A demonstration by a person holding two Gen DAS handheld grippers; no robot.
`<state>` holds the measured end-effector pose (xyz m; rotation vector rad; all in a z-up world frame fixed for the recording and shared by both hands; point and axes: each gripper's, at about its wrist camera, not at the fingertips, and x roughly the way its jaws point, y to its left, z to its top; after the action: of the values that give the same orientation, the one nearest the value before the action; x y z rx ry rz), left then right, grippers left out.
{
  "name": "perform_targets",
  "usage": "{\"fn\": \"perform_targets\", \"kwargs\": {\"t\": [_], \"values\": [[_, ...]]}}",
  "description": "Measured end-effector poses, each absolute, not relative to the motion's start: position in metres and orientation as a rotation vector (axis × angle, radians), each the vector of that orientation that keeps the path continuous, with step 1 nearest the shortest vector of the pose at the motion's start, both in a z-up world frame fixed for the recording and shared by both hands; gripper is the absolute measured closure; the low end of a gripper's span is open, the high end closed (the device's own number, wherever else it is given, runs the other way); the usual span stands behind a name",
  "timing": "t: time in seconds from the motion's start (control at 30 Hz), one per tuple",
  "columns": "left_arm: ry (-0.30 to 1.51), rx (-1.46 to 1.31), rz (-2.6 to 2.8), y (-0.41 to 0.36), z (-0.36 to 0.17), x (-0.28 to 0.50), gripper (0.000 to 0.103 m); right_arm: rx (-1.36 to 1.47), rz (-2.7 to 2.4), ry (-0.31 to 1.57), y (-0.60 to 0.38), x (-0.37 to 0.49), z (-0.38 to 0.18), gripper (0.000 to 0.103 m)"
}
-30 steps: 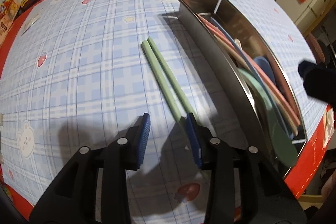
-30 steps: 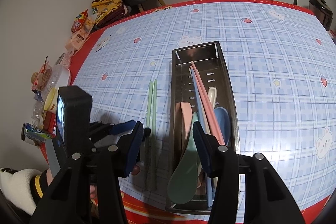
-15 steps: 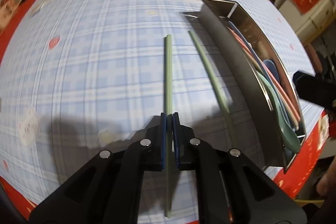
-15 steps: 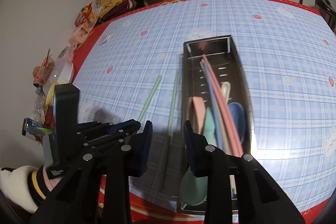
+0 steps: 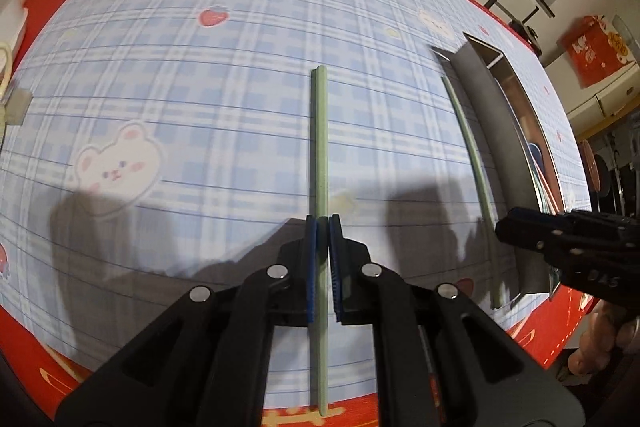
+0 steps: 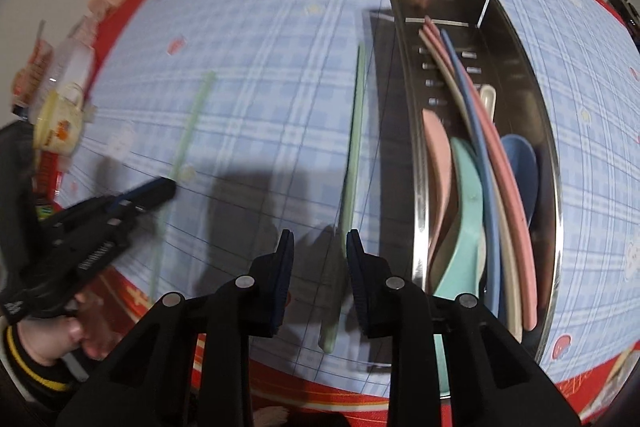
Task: Organize utensils
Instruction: 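Carry the green chopstick into the steel basket while the left tool carries the other green chopstick there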
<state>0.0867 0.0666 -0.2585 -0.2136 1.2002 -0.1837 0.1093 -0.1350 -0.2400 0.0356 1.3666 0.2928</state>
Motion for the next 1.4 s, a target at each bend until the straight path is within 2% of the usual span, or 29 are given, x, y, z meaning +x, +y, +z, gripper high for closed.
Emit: {"fn": "perform_targets", "kwargs": {"t": [0.5,0.6,0.8,1.1,1.4], "values": [[1.198,-0.315,-0.323,0.103,-0.263,0.084,0.090,-0.035,0.144,1.418,-0.106,0.109,-0.260,0.077],[1.198,-0.311,-0.337,0.104,-0.263,0.084,0.090,-0.049,0.166,1.414,-0.096,0.109,-0.259,0.088],[1.200,-0.323,-0.352,0.107,-0.264,0.083,0.090,-0.098,0.246,1.383,-0.068,0.101,-0.258,0.094],[1.203,-0.285,-0.337,0.101,-0.261,0.084,0.090,-0.185,0.310,1.323,-0.050,0.076,-0.255,0.094],[1.213,-0.224,-0.307,0.092,-0.260,0.088,0.091,-0.103,0.363,1.309,-0.078,0.070,-0.252,0.095]]}}
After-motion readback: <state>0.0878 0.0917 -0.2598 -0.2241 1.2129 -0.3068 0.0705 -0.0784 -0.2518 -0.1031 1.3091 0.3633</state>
